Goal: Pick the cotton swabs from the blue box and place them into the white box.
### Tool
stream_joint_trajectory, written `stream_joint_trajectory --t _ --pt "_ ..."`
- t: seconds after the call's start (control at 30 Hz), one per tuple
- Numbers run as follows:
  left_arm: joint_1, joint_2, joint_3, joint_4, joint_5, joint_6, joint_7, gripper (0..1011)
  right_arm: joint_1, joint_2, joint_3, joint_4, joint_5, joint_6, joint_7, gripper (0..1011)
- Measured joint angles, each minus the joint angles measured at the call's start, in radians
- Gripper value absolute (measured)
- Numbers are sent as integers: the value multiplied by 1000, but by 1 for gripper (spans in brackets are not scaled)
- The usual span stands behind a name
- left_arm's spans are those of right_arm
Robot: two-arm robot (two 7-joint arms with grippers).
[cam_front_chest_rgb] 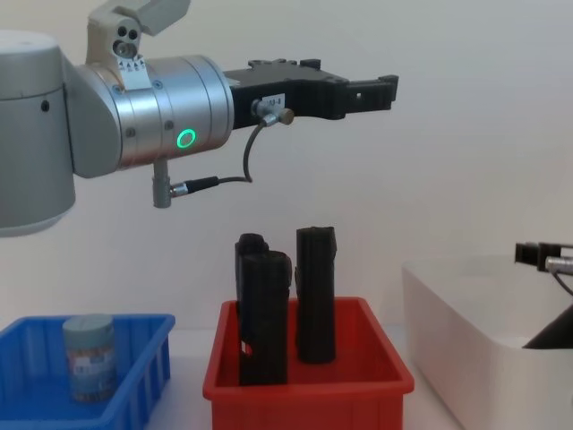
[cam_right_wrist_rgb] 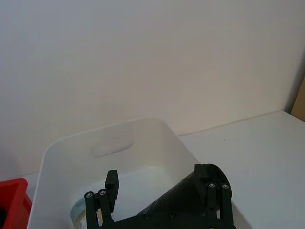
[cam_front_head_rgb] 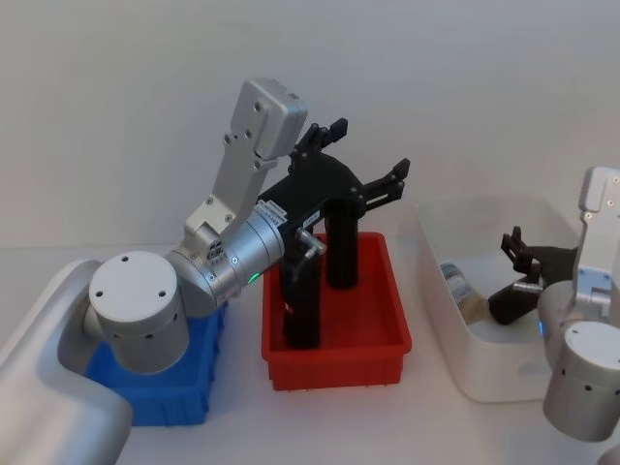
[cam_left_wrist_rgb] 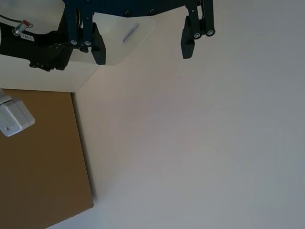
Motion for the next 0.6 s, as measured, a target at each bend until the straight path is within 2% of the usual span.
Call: stream_joint_trajectory --t 0.6 --pt "0 0 0 0 0 0 0 1004 -87 11 -15 -169 -48 -118 40 1001"
